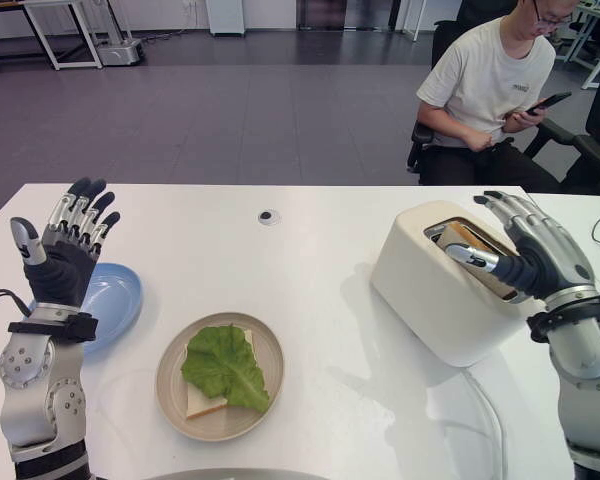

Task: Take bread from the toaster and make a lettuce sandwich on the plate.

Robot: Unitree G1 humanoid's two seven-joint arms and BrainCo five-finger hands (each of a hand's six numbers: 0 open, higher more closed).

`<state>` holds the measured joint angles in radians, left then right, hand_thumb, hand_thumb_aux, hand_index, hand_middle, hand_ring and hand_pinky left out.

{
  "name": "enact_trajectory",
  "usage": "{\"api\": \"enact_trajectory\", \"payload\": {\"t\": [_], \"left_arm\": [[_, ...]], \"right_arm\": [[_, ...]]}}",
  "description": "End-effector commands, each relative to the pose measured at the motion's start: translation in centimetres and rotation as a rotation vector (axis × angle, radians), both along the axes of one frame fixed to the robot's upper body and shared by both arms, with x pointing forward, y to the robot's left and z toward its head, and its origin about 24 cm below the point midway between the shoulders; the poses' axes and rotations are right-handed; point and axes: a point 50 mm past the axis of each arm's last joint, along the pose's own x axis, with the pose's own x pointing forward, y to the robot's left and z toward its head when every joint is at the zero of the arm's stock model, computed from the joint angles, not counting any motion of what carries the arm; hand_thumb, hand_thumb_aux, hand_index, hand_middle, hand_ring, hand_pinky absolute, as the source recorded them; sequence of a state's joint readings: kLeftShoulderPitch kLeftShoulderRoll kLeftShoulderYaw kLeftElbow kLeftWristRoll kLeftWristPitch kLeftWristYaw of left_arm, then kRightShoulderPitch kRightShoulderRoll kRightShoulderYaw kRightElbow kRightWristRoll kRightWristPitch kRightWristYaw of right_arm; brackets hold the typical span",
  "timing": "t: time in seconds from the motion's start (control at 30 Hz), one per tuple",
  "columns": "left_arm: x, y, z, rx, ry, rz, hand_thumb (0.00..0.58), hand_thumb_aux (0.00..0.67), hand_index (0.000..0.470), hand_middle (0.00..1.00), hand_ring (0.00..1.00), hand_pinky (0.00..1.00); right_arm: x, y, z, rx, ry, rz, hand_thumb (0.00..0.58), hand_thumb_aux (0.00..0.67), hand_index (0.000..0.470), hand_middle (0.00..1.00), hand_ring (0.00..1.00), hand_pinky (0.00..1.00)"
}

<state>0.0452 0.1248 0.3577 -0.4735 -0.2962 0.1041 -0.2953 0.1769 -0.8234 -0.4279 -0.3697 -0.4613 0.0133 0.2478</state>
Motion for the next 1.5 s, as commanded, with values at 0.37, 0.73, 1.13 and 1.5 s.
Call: {"api": "enact_trajectory", "payload": {"t": [0.37, 0.73, 1.13, 1.5], "left_arm": [[-0.7, -0.4, -0.1, 0.017, -0.017, -0.021, 0.000, 0.000, 0.000, 0.00, 0.00, 0.00], [-0.8, -0.6, 0.2, 0.042, -0.031, -0.024, 0.000, 0.000, 0.000, 0.00, 0.00, 0.00], [-0.4, -1.1, 0.5, 0.048, -0.050, -0.039, 0.000, 0.000, 0.000, 0.00, 0.00, 0.00], [-0.4, -1.6, 0.7, 0.049, -0.053, -0.052, 0.000, 0.000, 0.000, 0.00, 0.00, 0.00]], "right_arm": [[0.5, -0.8, -3.5, -0.057, 0.110, -0.018, 0.568, 0.573, 0.402, 0.00, 0.00, 0.00], [0.6, 1.0, 2.4, 0.097, -0.148, 0.070, 0.580, 0.670, 0.470, 0.00, 0.00, 0.00], [2.5, 6.7, 8.0, 0.745, -0.127, 0.494, 0.580, 0.670, 0.470, 0.00, 0.00, 0.00], [3.0, 22.4, -3.1, 1.000, 0.791, 0.819, 0.580, 0.670, 0.470, 0.00, 0.00, 0.00]]}}
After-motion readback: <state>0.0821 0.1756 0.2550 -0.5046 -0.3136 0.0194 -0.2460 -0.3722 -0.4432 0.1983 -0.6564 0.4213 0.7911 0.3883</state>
